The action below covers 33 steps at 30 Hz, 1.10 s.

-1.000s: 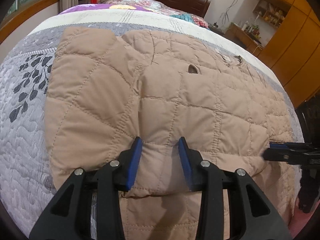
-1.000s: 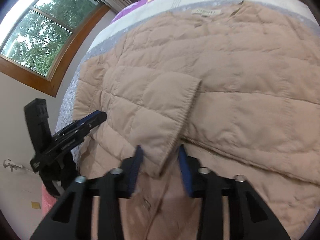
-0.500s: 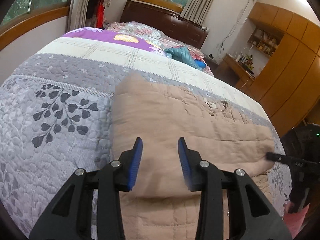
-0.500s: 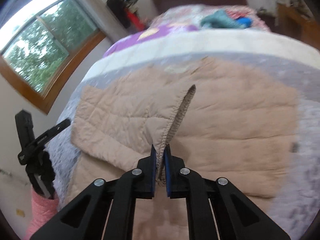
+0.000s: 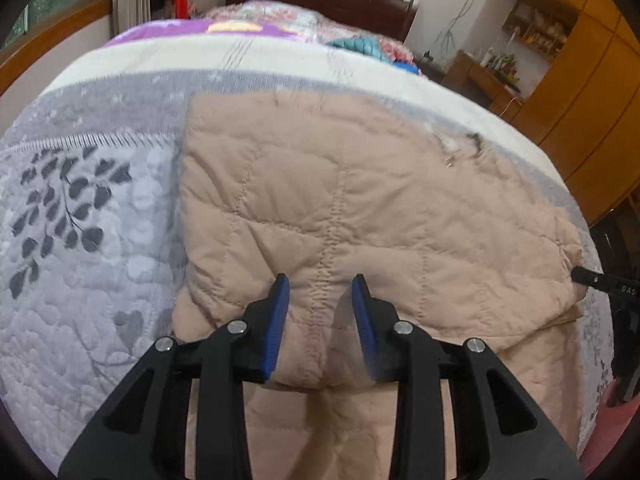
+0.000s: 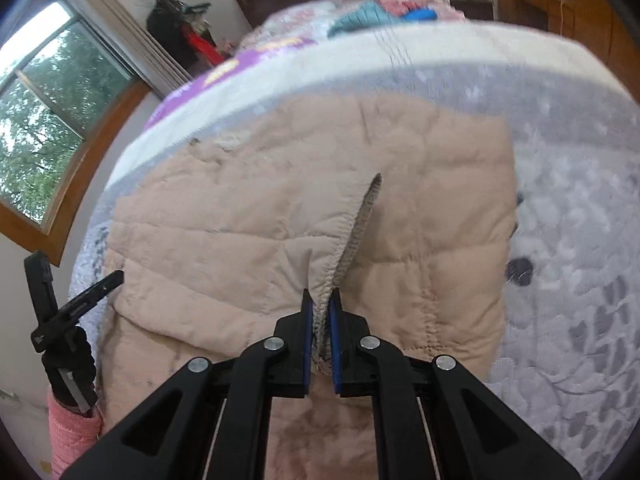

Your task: Fold large clothes

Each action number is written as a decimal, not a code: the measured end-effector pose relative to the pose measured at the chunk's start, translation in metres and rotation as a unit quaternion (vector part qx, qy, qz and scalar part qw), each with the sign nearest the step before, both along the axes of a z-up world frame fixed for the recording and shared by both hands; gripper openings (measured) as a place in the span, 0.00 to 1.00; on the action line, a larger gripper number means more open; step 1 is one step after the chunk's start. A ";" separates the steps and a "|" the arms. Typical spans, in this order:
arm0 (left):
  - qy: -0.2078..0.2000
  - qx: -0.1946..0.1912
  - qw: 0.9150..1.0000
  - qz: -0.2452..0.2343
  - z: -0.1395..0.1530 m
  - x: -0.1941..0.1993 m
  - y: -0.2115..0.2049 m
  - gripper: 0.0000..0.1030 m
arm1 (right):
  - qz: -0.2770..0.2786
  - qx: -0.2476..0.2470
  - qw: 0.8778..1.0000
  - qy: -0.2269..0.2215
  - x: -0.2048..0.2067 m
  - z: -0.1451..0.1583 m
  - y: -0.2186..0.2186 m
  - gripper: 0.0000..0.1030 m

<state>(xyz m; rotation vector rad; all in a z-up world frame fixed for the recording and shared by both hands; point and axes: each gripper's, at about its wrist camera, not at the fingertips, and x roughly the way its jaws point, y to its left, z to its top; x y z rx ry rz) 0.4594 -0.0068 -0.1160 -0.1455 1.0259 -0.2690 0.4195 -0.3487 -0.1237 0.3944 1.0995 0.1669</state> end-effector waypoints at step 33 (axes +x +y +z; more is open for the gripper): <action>-0.013 0.035 0.998 -0.050 0.000 -0.016 -0.058 0.31 | 0.030 -0.010 0.999 -0.012 -0.016 -0.014 0.032 0.18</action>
